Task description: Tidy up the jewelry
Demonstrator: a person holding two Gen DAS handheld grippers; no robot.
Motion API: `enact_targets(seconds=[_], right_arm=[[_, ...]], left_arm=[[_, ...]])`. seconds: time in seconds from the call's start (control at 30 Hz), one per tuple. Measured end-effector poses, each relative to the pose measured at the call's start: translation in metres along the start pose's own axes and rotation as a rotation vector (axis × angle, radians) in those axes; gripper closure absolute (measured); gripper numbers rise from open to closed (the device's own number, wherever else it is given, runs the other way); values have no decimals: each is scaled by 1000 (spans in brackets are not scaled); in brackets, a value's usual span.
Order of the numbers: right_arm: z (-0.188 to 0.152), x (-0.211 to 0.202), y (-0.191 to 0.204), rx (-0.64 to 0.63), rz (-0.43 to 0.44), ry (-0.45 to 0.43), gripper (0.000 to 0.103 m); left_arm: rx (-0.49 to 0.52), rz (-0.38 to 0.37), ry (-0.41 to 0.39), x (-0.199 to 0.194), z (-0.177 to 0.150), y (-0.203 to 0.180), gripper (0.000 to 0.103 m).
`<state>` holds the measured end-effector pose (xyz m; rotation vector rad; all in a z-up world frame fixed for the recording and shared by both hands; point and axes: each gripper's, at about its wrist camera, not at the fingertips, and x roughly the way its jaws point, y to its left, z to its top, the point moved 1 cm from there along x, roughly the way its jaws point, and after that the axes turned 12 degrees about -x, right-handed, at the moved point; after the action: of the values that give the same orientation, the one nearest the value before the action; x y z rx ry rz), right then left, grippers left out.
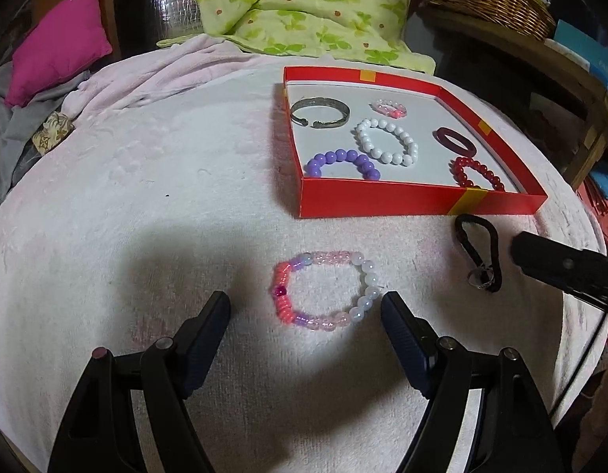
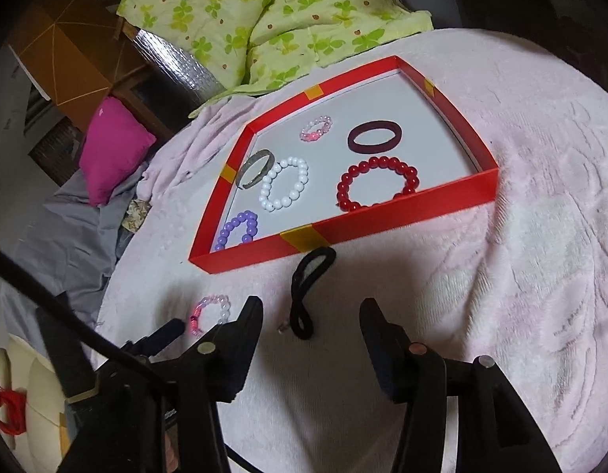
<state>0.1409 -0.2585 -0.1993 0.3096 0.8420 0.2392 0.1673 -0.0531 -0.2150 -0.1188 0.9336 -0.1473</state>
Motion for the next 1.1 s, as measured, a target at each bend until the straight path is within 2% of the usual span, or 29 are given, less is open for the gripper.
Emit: enact_targets(seconds=[0.07, 0.13, 0.17, 0.27, 0.3, 0.33, 0.5, 0.63, 0.67, 0.9, 1.1], right_arm=[[1, 8, 2, -10, -17, 9, 52], [2, 19, 5, -34, -46, 31, 67], [2, 23, 6, -45, -63, 37, 71], [2, 26, 11, -93, -97, 16, 90], [1, 27, 13, -100, -91, 16, 92], [0, 27, 14, -109, -93, 14, 92], [-3, 16, 15, -137, -101, -5, 93], [-5, 6, 5, -98, -74, -12, 93], [-6, 3, 2, -88, -68, -13, 93], [-9, -14, -16, -26, -9, -29, 93], [-7, -17, -19, 7, 9, -32, 90]], left_arm=[[3, 1, -4, -1, 0, 1, 24], [5, 0, -7, -1, 0, 1, 24], [7, 0, -8, 0, 0, 1, 26], [24, -16, -17, -3, -2, -1, 46], [34, -20, -23, -4, -2, -2, 52], [49, -30, -28, -5, -2, -4, 56], [81, -80, -26, -6, -5, -10, 87], [99, -89, -36, -9, -6, -14, 90], [98, -94, -42, -10, -6, -13, 95], [85, -122, -53, -18, -7, -11, 95], [44, -93, -59, -17, -4, -4, 95]])
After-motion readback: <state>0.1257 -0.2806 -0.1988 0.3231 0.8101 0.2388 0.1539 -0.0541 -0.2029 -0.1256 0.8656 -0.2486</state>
